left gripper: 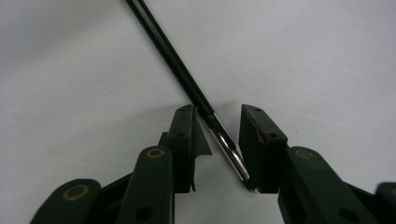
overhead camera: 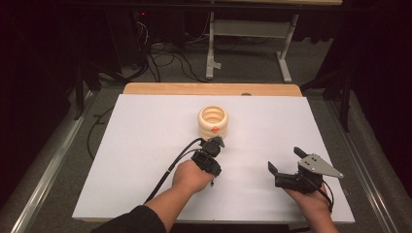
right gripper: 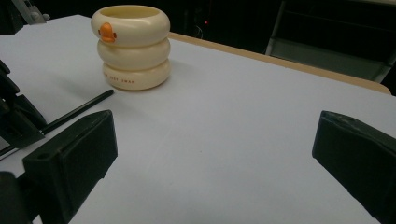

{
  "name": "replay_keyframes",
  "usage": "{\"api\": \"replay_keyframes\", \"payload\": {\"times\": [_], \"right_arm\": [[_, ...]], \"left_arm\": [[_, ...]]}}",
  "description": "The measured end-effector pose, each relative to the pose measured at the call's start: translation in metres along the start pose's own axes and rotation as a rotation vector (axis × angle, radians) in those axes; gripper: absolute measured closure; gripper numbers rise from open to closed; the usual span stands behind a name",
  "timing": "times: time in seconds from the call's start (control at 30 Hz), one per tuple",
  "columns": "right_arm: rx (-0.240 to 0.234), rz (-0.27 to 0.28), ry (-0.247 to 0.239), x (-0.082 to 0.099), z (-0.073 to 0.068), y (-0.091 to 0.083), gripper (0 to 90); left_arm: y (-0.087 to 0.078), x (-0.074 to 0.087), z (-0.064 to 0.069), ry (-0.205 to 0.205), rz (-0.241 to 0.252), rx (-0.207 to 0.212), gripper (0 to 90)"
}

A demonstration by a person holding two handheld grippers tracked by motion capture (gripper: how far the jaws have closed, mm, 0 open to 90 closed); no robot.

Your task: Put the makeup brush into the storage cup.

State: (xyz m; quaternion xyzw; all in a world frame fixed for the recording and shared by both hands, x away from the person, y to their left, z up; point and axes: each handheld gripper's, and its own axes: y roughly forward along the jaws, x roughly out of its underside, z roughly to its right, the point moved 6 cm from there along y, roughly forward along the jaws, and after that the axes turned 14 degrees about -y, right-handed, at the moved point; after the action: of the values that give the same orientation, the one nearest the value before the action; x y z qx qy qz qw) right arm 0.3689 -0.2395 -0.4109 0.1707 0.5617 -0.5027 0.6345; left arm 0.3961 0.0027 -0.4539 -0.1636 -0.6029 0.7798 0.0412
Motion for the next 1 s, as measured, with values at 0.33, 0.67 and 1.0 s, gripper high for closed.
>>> {"api": "replay_keyframes", "payload": {"times": [0.33,0.67,1.0], "right_arm": [[-0.003,0.003,-0.007,-0.0002,-0.0007,0.0005,1.5],[-0.003,0.000,-0.006,0.0003,-0.0008,0.0005,1.6],[-0.004,-0.005,-0.001,0.0012,-0.0013,0.0009,1.6]], "left_arm": [[0.0012,0.0011,0.0006,0.069,0.006,-0.048,71.0],[0.0013,0.0015,-0.0013,0.104,0.013,-0.065,78.2],[0.0015,0.0003,-0.0029,0.119,-0.001,-0.059,81.2]]}}
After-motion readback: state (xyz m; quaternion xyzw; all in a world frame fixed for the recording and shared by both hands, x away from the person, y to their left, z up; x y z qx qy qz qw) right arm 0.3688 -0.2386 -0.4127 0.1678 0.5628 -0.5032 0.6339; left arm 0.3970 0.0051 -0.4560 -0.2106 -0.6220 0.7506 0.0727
